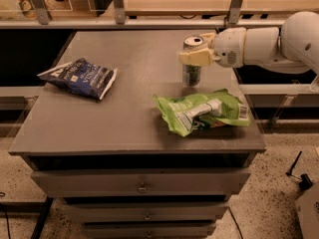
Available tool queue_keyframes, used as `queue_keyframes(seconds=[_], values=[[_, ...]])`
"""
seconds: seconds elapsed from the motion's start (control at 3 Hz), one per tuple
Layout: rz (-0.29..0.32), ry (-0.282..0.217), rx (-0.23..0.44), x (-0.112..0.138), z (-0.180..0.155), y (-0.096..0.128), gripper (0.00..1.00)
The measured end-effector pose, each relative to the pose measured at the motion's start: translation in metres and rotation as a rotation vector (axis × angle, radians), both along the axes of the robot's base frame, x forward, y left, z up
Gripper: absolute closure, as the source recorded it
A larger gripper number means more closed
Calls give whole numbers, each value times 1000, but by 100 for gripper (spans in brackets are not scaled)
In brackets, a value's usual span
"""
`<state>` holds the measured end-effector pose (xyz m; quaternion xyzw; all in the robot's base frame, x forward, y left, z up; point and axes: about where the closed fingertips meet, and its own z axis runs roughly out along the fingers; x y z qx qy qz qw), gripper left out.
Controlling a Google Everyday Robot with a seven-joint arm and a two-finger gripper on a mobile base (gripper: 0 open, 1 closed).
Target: Move redbull can near green rice chip bag
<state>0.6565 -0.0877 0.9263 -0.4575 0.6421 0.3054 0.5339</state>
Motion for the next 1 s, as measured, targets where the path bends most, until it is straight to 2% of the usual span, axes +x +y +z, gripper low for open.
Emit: queue_keyframes(seconds=[0.33,1.0], values=[[50,-22,26,-18,-5,5,60],[97,-28,-24,-36,-19,12,13]])
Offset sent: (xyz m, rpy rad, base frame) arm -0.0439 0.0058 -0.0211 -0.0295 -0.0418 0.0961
